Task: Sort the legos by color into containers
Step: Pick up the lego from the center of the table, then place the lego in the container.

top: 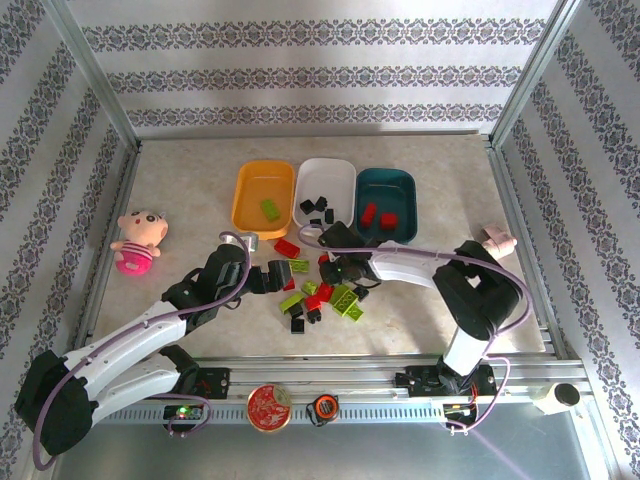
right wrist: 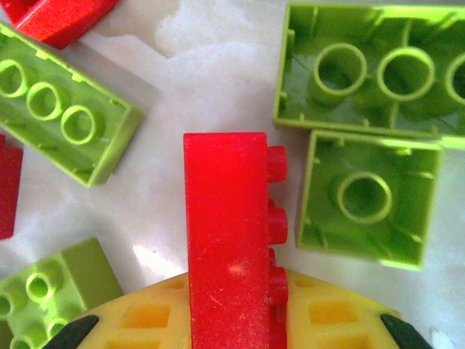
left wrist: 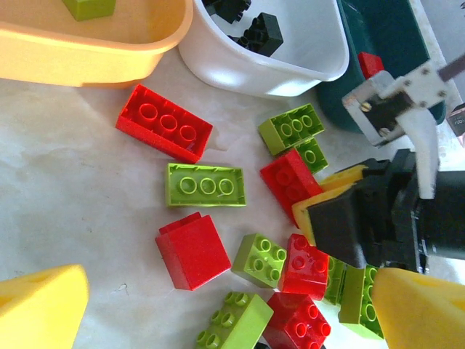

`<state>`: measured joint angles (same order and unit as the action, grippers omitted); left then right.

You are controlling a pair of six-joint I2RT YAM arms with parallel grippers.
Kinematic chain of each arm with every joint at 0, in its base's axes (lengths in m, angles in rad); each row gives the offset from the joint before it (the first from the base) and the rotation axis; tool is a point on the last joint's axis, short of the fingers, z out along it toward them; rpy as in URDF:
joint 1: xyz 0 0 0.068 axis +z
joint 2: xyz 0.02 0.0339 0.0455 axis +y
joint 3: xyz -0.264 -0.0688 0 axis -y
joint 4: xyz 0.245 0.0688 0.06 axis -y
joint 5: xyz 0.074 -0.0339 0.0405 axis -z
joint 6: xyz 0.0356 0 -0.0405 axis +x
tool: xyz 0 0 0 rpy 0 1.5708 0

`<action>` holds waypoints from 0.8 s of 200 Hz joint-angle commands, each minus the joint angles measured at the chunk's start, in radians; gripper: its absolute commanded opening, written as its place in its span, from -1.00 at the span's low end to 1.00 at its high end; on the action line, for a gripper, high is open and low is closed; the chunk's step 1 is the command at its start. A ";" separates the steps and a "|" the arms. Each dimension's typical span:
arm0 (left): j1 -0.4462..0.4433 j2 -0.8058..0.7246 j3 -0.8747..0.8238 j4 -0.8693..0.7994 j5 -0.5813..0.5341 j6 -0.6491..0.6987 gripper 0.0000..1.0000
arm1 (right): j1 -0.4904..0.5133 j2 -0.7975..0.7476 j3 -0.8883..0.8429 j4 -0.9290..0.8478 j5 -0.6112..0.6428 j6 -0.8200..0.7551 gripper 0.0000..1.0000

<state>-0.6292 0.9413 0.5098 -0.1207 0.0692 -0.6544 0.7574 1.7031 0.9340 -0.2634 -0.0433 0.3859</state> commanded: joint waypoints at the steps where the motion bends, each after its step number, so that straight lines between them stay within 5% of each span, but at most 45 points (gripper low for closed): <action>1: -0.011 -0.011 0.002 -0.034 -0.027 0.027 0.99 | 0.014 -0.093 -0.042 0.007 -0.010 -0.001 -0.62; 51: -0.011 -0.011 -0.001 -0.018 -0.037 0.033 0.99 | -0.001 -0.292 -0.119 -0.001 -0.062 0.023 -0.63; 93: -0.011 -0.003 -0.011 0.013 -0.022 0.032 0.99 | -0.164 -0.362 -0.106 0.000 -0.096 0.035 -0.62; 130: -0.011 0.001 -0.014 -0.003 -0.033 0.038 0.99 | -0.359 -0.228 0.010 -0.010 -0.017 0.028 -0.61; 160: -0.010 0.005 -0.010 -0.030 -0.024 0.055 1.00 | -0.426 -0.080 0.136 -0.021 0.024 0.020 -0.58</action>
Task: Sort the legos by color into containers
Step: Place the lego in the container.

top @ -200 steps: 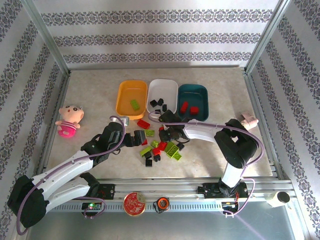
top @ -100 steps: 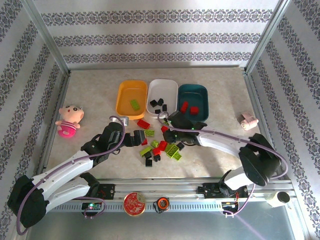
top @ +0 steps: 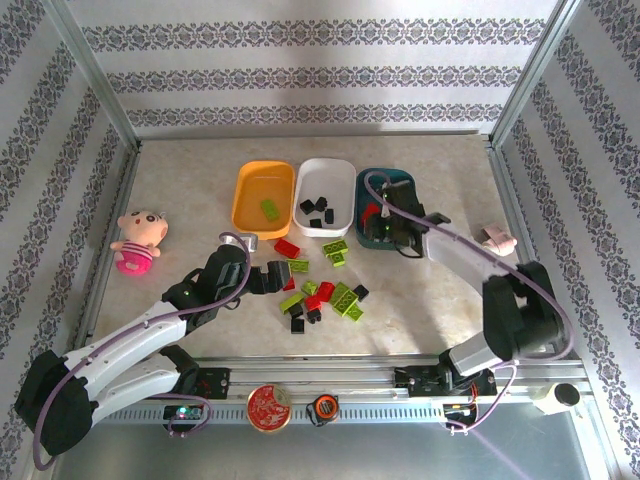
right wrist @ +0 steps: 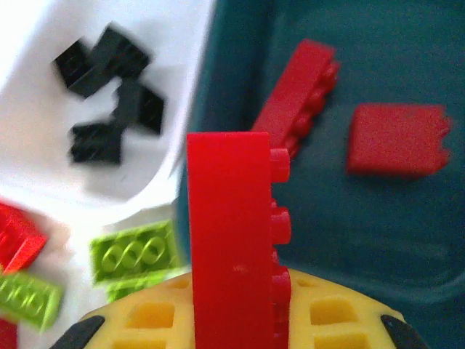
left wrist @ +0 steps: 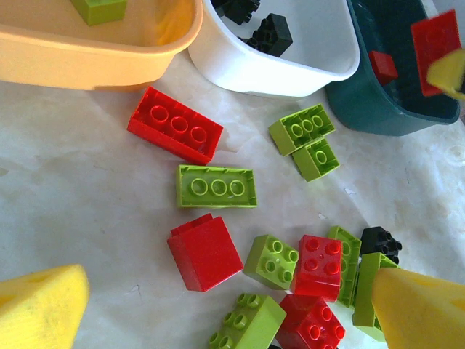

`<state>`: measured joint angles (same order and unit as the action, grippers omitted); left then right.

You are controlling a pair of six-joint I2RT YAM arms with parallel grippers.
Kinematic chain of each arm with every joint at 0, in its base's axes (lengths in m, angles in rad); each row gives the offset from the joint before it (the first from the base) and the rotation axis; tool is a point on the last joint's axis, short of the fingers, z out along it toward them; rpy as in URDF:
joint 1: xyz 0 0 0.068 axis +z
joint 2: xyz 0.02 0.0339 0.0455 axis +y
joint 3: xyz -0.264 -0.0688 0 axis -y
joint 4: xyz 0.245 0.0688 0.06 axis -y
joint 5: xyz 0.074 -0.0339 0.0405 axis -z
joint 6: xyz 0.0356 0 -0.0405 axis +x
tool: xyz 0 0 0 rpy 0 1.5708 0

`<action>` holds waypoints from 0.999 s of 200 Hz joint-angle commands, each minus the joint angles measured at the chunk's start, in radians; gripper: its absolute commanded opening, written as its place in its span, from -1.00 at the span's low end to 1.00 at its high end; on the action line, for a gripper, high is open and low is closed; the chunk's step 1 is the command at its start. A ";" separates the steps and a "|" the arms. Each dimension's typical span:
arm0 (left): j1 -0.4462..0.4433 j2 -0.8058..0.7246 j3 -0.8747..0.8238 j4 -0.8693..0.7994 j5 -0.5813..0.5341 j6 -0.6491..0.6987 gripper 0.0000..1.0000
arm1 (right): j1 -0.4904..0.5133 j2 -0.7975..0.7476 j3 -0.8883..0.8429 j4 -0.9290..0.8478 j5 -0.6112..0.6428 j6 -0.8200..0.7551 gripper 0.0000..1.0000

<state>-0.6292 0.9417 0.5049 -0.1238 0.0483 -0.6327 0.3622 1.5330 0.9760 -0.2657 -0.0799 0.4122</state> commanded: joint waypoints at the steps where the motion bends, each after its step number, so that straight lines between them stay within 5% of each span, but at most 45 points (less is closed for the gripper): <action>1: -0.010 0.006 -0.004 -0.028 -0.002 0.033 1.00 | -0.031 0.095 0.097 -0.020 0.064 -0.007 -0.58; 17: -0.010 0.021 -0.005 -0.036 0.030 0.032 0.96 | -0.044 0.160 0.159 -0.049 0.081 -0.009 -0.45; 37: -0.021 0.057 -0.011 -0.030 0.080 0.025 0.93 | -0.048 0.199 0.201 -0.073 0.090 -0.013 0.02; 58: -0.100 0.102 0.020 -0.094 0.026 0.048 0.91 | -0.042 0.162 0.181 -0.057 0.078 -0.010 0.23; 87: -0.231 0.162 0.066 -0.186 -0.065 0.065 0.89 | -0.011 0.067 0.108 -0.038 0.074 -0.009 0.33; 115: -0.254 0.216 0.056 -0.201 -0.093 0.064 0.70 | 0.025 -0.017 0.022 -0.020 0.077 -0.005 0.35; 155: -0.234 0.265 0.105 -0.172 -0.171 0.117 0.60 | 0.061 -0.086 -0.037 -0.003 0.074 0.005 0.34; 200: -0.107 0.391 0.190 -0.068 -0.072 0.163 0.55 | 0.075 -0.108 -0.056 -0.002 0.074 0.008 0.34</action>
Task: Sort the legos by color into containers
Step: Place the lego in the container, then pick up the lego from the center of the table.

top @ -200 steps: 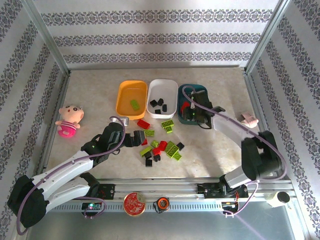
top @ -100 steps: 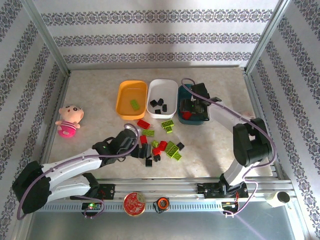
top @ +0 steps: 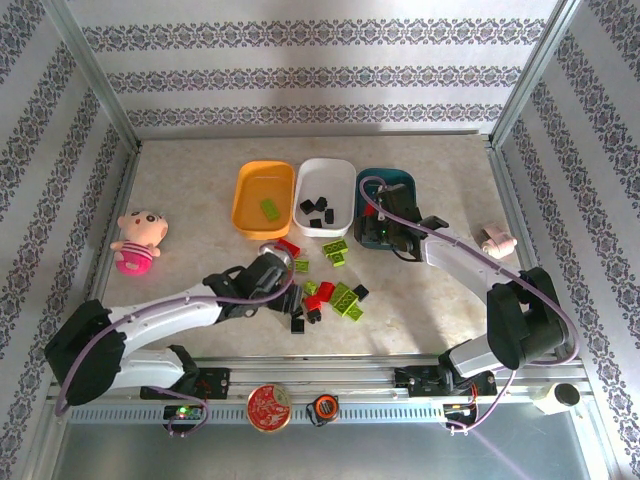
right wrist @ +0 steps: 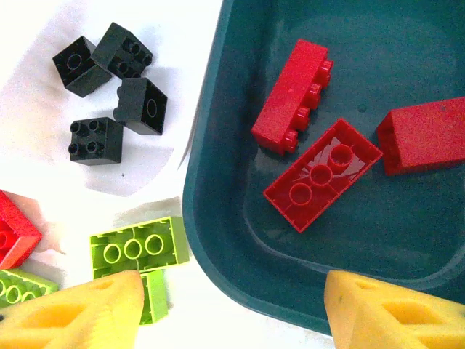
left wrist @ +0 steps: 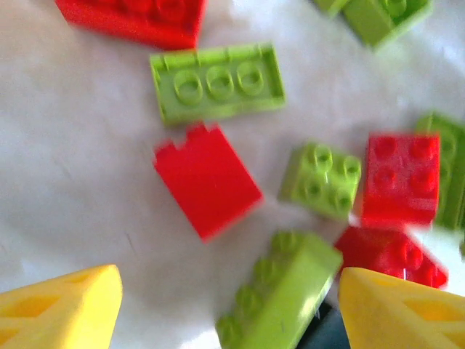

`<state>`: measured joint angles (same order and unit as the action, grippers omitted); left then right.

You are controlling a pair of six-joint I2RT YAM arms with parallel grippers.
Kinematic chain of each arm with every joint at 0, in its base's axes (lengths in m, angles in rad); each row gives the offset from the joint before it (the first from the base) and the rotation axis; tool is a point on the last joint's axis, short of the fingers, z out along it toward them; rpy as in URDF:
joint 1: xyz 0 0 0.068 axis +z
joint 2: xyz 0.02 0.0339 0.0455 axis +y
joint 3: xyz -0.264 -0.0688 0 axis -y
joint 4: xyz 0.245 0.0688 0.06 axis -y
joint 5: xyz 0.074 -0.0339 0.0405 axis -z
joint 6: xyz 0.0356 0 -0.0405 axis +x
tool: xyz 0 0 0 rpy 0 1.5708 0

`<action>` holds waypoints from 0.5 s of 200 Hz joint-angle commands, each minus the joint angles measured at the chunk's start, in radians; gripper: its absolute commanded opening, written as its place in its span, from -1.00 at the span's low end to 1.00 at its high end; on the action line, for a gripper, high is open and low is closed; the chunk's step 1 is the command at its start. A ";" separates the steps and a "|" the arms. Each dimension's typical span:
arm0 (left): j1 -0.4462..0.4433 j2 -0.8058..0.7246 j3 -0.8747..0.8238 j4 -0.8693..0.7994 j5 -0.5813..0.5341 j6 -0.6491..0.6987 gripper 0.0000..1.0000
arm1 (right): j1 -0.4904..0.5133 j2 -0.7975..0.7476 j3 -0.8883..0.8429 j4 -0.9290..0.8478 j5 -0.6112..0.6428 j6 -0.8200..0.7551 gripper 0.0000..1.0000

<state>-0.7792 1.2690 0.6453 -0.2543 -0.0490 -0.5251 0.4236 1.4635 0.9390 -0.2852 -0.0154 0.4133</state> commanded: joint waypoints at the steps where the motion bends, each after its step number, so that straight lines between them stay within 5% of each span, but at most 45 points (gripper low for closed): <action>1: 0.043 0.068 0.053 0.063 0.025 0.056 0.54 | 0.014 -0.039 -0.020 0.017 0.009 0.007 0.34; 45: 0.087 0.248 0.118 0.105 0.033 0.064 0.36 | 0.014 -0.077 -0.044 0.016 0.009 0.005 0.34; 100: 0.098 0.254 0.089 0.111 0.024 0.045 0.09 | 0.016 -0.106 -0.049 0.015 0.009 0.004 0.34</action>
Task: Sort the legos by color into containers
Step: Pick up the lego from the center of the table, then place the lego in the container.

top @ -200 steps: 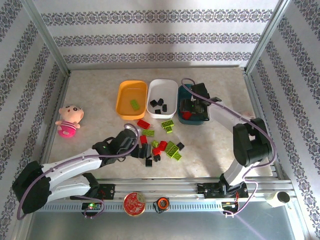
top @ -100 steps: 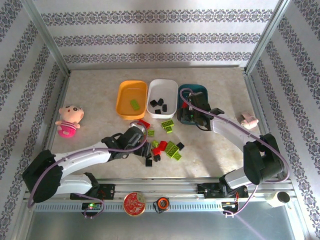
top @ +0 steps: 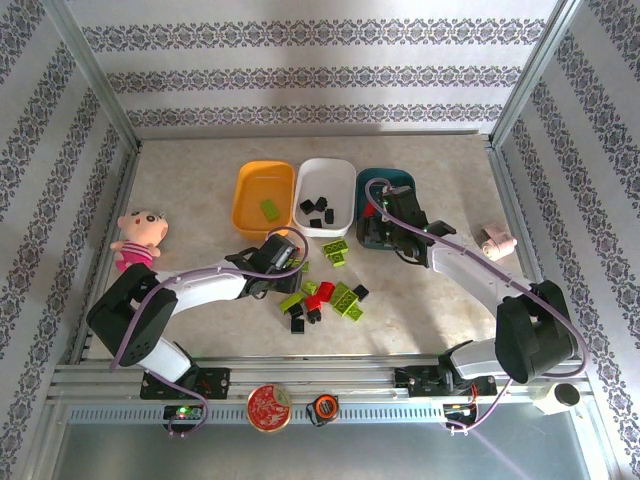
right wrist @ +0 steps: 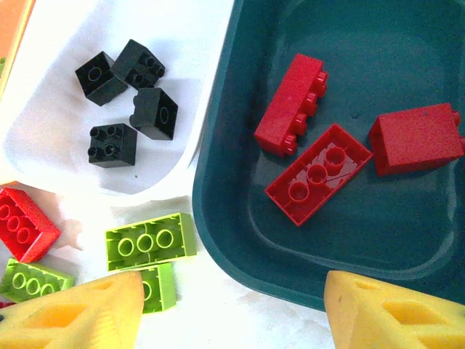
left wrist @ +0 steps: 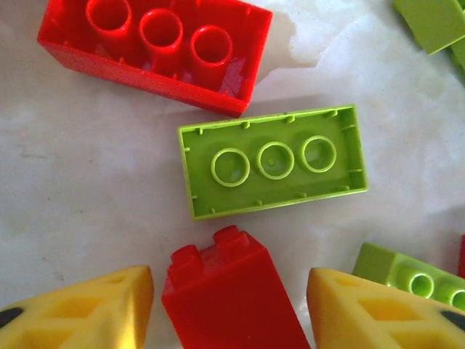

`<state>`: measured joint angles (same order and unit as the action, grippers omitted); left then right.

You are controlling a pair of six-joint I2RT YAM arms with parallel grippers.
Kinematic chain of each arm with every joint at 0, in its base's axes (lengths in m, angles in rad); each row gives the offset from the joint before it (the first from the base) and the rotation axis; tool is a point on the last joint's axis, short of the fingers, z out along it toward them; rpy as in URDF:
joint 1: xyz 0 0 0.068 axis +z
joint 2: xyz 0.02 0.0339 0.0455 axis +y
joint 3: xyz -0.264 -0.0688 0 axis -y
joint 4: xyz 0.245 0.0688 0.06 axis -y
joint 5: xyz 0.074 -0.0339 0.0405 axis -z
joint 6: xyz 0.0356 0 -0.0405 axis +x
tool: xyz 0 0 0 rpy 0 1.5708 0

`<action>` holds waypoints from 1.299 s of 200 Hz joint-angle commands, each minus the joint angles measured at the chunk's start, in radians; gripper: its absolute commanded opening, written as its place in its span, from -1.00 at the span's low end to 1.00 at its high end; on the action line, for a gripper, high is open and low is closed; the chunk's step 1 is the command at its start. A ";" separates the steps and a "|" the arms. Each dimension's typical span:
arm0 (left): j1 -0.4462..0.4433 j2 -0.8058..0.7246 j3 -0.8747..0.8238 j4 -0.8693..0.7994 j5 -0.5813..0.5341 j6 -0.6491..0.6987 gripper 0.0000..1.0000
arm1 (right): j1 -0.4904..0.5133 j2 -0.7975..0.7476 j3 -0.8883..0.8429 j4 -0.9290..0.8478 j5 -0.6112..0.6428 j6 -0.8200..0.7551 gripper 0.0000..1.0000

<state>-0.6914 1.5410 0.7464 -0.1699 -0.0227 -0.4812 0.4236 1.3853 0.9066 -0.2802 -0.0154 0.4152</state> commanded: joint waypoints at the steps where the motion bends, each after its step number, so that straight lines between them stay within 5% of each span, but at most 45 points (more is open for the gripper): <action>1: 0.010 -0.018 -0.013 0.026 -0.002 0.000 0.09 | 0.015 -0.028 -0.017 0.010 0.009 0.003 0.34; 72: 0.006 -0.103 -0.065 0.019 0.033 -0.037 -0.41 | 0.015 -0.064 -0.044 0.019 0.017 0.028 0.33; 112: -0.017 -0.106 0.116 -0.001 0.069 -0.014 -0.44 | 0.011 -0.154 -0.128 0.035 0.040 0.064 0.33; 226: -0.013 0.645 1.104 -0.097 0.244 0.020 -0.42 | 0.017 -0.379 -0.360 0.011 0.021 0.114 0.35; 260: -0.004 0.770 1.287 -0.150 0.279 -0.017 -0.01 | 0.024 -0.394 -0.386 0.008 -0.026 0.111 0.38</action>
<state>-0.7002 2.2765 1.9255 -0.2493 0.2092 -0.4789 0.4301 1.0138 0.5404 -0.2653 0.0051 0.5171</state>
